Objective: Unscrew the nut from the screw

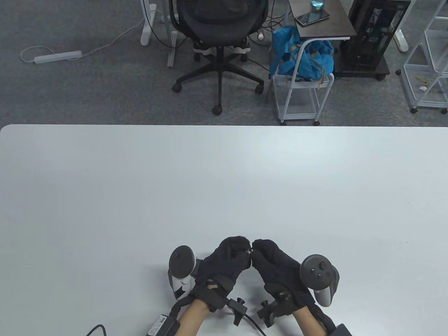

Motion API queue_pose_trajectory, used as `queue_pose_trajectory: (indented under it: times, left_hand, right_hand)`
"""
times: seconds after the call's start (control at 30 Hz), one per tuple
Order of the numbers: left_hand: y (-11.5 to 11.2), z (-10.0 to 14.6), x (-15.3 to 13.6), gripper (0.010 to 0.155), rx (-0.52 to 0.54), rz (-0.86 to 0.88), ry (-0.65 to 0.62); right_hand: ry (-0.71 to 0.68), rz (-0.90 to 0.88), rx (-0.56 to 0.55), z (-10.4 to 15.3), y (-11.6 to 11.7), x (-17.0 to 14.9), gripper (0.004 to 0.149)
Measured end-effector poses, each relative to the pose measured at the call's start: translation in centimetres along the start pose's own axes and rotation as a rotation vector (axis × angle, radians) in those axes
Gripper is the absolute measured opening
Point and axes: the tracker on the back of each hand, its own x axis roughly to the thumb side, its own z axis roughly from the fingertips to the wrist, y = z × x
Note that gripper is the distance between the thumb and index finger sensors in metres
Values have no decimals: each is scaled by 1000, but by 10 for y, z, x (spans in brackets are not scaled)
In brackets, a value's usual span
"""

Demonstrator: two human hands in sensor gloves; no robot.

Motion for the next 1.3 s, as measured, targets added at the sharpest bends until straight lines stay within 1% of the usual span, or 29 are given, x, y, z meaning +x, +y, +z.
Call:
queue_pose_trajectory:
  times: [0.3,0.33,0.43,0.5,0.53,0.67,0.83,0.9,1.03,1.07,1.13,1.23,1.3]
  left_hand:
    - [0,0,0,48,9,12,7]
    - [1,0,0,48,12,20,6]
    - [1,0,0,48,11,16,5]
    - [1,0,0,48,9,12,4]
    - [1,0,0,48,8,11,3]
    - [1,0,0,48,7,9,4]
    - [1,0,0,48,7,15,11]
    - [1,0,0,48,5,12,8]
    - [1,0,0,48,10,25,9]
    - [1,0,0,48,11,31,10]
    - [1,1,1,48,11,27,8]
    - [1,0,0,48,9,22,6]
    - [1,0,0,48,7,21,5]
  right_hand:
    - [-64,-17,40,-1,-3,6,50]
    - [-59,-34,52,-2,-3,5,50]
    - [-46,-52,39,-1,-2,3,57]
    - [-4,-33,23,0,-2,0,62]
    - [25,-13,16,0,-2,-2,62]
    - [26,-19,26,-1,0,-3,56]
    - [-44,18,45,-2,0,3,55]
    - [-73,22,26,-1,-1,7,52]
    - [-93,52,27,0,-2,10,52]
    - [-93,49,27,0,-2,10,52]
    - [-86,34,30,0,-1,9,58]
    - [-32,30,30,0,0,4,64]
    - [5,27,11,1,-1,1,64]
